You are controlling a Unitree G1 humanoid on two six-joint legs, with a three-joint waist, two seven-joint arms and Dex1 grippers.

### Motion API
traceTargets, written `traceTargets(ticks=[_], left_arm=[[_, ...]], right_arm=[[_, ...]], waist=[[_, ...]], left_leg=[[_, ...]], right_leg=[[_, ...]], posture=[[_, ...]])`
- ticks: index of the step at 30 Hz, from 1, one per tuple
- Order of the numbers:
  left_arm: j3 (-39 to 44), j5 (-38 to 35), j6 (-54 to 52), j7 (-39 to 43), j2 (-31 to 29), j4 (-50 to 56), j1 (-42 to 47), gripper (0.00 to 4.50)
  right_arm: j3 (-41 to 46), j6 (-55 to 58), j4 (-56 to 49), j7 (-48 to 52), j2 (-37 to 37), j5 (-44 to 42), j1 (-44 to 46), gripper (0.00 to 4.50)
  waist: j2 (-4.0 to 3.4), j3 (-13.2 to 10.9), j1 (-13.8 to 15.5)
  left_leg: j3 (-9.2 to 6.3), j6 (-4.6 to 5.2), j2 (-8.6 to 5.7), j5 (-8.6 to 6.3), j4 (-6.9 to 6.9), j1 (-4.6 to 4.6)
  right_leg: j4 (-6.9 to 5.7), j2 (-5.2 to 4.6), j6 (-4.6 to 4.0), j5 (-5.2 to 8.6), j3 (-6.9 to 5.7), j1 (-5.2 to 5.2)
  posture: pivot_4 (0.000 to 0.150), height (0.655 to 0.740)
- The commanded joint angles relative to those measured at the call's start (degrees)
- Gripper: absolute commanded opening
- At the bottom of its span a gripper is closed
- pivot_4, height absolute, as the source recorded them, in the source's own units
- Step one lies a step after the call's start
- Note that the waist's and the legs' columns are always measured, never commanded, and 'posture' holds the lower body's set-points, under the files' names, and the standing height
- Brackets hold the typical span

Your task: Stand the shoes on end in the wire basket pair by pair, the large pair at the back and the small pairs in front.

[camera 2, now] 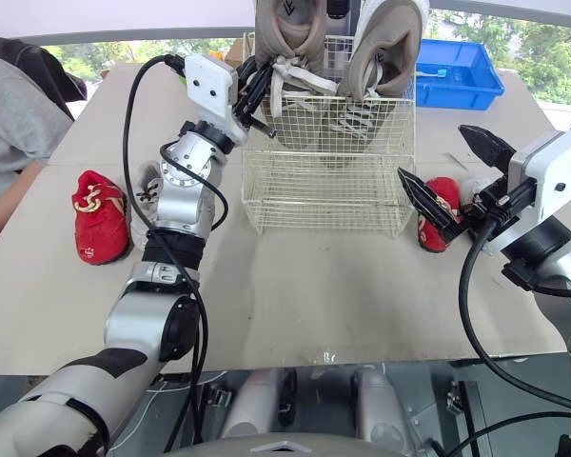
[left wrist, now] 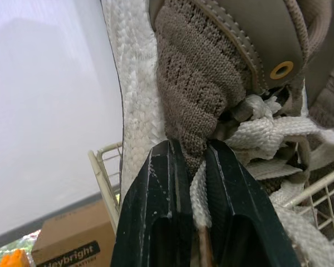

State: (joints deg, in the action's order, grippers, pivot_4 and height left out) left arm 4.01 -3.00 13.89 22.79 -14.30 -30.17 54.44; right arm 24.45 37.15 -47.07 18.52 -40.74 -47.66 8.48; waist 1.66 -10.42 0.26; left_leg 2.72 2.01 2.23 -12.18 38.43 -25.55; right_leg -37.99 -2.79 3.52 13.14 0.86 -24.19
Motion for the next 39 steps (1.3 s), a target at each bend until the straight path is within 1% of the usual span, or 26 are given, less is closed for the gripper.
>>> traceTargets(ticks=[1, 5, 6, 7, 8, 10, 11, 12, 13, 18, 19, 24, 26, 29, 30, 32, 34, 35, 37, 38, 39], left_arm=[[1.4, -2.1, -5.9, -0.2, -1.4, 3.0, -1.8, 0.14], [1.5, -4.0, -12.0, 1.7, -3.3, 5.0, -3.7, 0.14], [1.7, -5.0, -13.7, 2.2, -3.7, 6.2, -4.2, 1.17], [1.9, -5.7, -15.0, 2.5, -4.0, 7.2, -4.5, 1.36], [2.2, -6.2, -16.0, 2.7, -4.6, 8.5, -4.9, 1.75], [3.3, -8.2, -19.8, 2.5, -5.6, 12.2, -6.0, 2.90], [3.6, -8.9, -21.9, 2.6, -6.4, 15.0, -7.0, 3.31], [4.0, -9.9, -23.9, 2.9, -6.9, 17.6, -7.9, 3.82], [4.4, -11.3, -26.1, 3.3, -7.3, 20.4, -8.8, 4.22], [5.8, -17.2, -34.8, 5.3, -9.7, 33.6, -14.1, 4.22], [6.7, -19.3, -36.9, 5.5, -9.9, 35.8, -15.2, 4.22], [10.7, -26.5, -45.2, 4.0, -10.8, 45.7, -22.5, 4.22], [11.6, -27.5, -46.8, 3.0, -11.2, 49.2, -25.9, 4.22], [15.6, -28.2, -48.8, -1.1, -11.0, 56.2, -34.4, 4.22], [17.0, -27.3, -49.3, -2.8, -10.9, 59.2, -38.8, 4.37], [20.2, -24.0, -50.3, -9.7, -8.1, 65.6, -47.7, 4.37], [21.1, -21.4, -52.2, -15.5, -5.8, 69.3, -52.5, 4.37], [20.7, -20.4, -53.1, -17.3, -4.8, 70.8, -54.8, 4.37], [19.1, -19.6, -53.5, -18.9, -2.7, 72.7, -58.8, 4.37], [18.2, -20.2, -53.0, -18.5, -1.9, 73.4, -59.8, 4.37], [17.4, -22.8, -52.4, -16.9, -0.9, 74.2, -60.2, 4.37]], right_arm=[[0.2, -1.8, 0.0, 1.3, -0.6, 0.5, 0.0, 4.50], [-1.2, -2.4, 1.0, 2.0, -0.3, 1.2, 0.9, 4.50], [-1.5, -2.5, 1.1, 2.1, -0.3, 1.3, 1.0, 4.50], [-1.7, -2.6, 1.2, 2.1, -0.2, 1.3, 1.1, 4.50], [-1.9, -2.6, 1.3, 2.1, -0.2, 1.3, 1.2, 4.50], [-2.1, -2.7, 1.6, 2.4, -0.2, 1.3, 1.3, 4.50], [-2.2, -2.8, 1.8, 2.7, -0.3, 1.4, 1.3, 4.50], [-2.4, -2.8, 2.0, 2.9, -0.3, 1.6, 1.4, 4.50], [-2.6, -2.8, 2.2, 3.1, -0.4, 1.7, 1.5, 4.50], [-4.2, -3.6, 3.6, 5.6, -0.5, 2.5, 1.9, 4.50], [-4.5, -3.7, 3.8, 6.0, -0.4, 2.6, 2.0, 4.50], [-6.2, -4.7, 5.1, 8.6, -0.2, 2.5, 3.5, 4.50], [-6.7, -4.8, 5.4, 9.8, -0.2, 2.0, 4.1, 4.50], [-8.6, -3.7, 6.4, 12.9, -0.4, -0.9, 5.7, 4.50], [-9.4, -3.3, 6.9, 14.6, -0.6, -2.1, 6.3, 4.50], [-11.2, -2.6, 8.9, 16.9, -0.5, -3.5, 8.2, 4.50], [-12.3, -2.6, 10.1, 18.7, -0.6, -3.8, 9.4, 4.50], [-13.3, -3.4, 10.7, 19.4, -0.5, -2.4, 10.1, 4.50], [-15.1, -3.9, 12.0, 21.6, -0.5, -1.6, 11.4, 4.50], [-15.7, -4.1, 12.4, 22.7, -0.6, -1.3, 11.7, 4.50], [-16.0, -4.1, 12.8, 23.3, -0.8, -1.0, 11.8, 4.50]], waist=[[-0.07, 0.1, -0.5], [-0.37, 0.3, -1.1], [-0.42, 0.3, -1.2], [-0.46, 0.3, -1.2], [-0.47, 0.4, -1.2], [-0.46, 0.4, -1.1], [-0.46, 0.4, -1.1], [-0.45, 0.3, -1.0], [-0.45, 0.3, -1.0], [-0.39, 0.3, -0.7], [-0.40, 0.3, -0.8], [-0.40, 0.3, -0.9], [-0.40, 0.3, -0.9], [-0.40, 0.3, -1.1], [-0.40, 0.3, -1.1], [-0.40, 0.3, -1.4], [-0.34, 0.3, -0.7], [-0.33, 0.3, -0.2], [-0.27, 0.4, 0.2], [-0.28, 0.4, 0.5], [-0.27, 0.4, 0.6]], left_leg=[[-0.01, 0.00, 0.01, 0.00, 0.00, 0.01], [-0.02, 0.00, 0.01, 0.00, -0.02, 0.05], [0.00, 0.00, 0.01, 0.00, -0.03, 0.08], [0.01, 0.00, 0.01, 0.00, -0.03, 0.11], [0.01, 0.00, 0.01, 0.00, -0.05, 0.18], [0.02, 0.00, 0.01, 0.00, -0.12, 0.57], [0.03, 0.00, 0.02, -0.01, -0.15, 0.77], [0.03, 0.00, 0.02, -0.01, -0.15, 0.78], [0.00, 0.00, 0.04, -0.01, -0.14, 0.75], [-0.05, 0.00, 0.04, -0.01, -0.12, 0.68], [-0.05, 0.00, 0.04, -0.01, -0.12, 0.69], [-0.09, 0.00, 0.05, -0.01, -0.13, 0.77], [-0.11, 0.00, 0.06, -0.01, -0.13, 0.77], [-0.11, 0.00, 0.07, -0.01, -0.14, 0.76], [-0.07, 0.01, 0.09, -0.02, -0.16, 0.81], [-0.01, 0.03, 0.14, -0.04, -0.21, 0.83], [-0.01, 0.06, 0.23, -0.06, -0.23, 0.84], [-0.07, 0.07, 0.19, -0.06, -0.22, 0.81], [-0.04, 0.06, 0.16, -0.06, -0.11, 0.74], [-0.05, 0.06, 0.16, -0.06, -0.11, 0.79], [-0.06, 0.07, 0.16, -0.06, -0.12, 0.81]], right_leg=[[0.00, 0.00, 0.00, 0.00, 0.00, 0.01], [-0.01, 0.02, 0.00, 0.00, 0.00, 0.02], [-0.01, 0.02, 0.00, 0.00, 0.03, 0.03], [-0.01, 0.02, 0.00, 0.00, 0.05, 0.04], [-0.01, 0.03, 0.00, 0.00, 0.06, 0.10], [0.00, 0.03, 0.00, 0.02, 0.04, 0.50], [0.01, 0.03, 0.00, 0.03, 0.04, 0.67], [0.01, 0.03, -0.01, 0.03, 0.05, 0.67], [0.00, 0.02, -0.01, 0.02, 0.05, 0.67], [0.07, -0.03, -0.01, 0.02, 0.08, 0.66], [0.08, -0.03, -0.01, 0.02, 0.09, 0.66], [0.04, -0.02, -0.01, 0.02, 0.14, 0.66], [0.04, -0.01, -0.01, 0.02, 0.14, 0.66], [0.07, -0.02, -0.02, 0.03, 0.17, 0.65], [0.09, -0.02, -0.02, 0.03, 0.25, 0.65], [0.12, -0.02, -0.02, 0.03, 0.33, 0.63], [0.12, -0.03, -0.03, 0.03, 0.35, 0.63], [0.10, -0.05, -0.12, 0.08, 0.26, 0.65], [0.10, -0.05, -0.29, 0.16, 0.07, 0.65], [0.11, -0.08, -0.29, 0.16, 0.14, 0.66], [0.10, -0.16, -0.29, 0.16, 0.23, 0.66]], posture=[[0.150, 0.7400], [0.150, 0.7400], [0.150, 0.7400], [0.150, 0.7400], [0.150, 0.7400], [0.150, 0.7400], [0.150, 0.7400], [0.150, 0.7400], [0.150, 0.7400], [0.150, 0.7400], [0.150, 0.7400], [0.150, 0.7400], [0.150, 0.7400], [0.150, 0.7400], [0.150, 0.7400], [0.150, 0.7400], [0.150, 0.7400], [0.150, 0.7400], [0.150, 0.7400], [0.150, 0.7400], [0.150, 0.7400]])
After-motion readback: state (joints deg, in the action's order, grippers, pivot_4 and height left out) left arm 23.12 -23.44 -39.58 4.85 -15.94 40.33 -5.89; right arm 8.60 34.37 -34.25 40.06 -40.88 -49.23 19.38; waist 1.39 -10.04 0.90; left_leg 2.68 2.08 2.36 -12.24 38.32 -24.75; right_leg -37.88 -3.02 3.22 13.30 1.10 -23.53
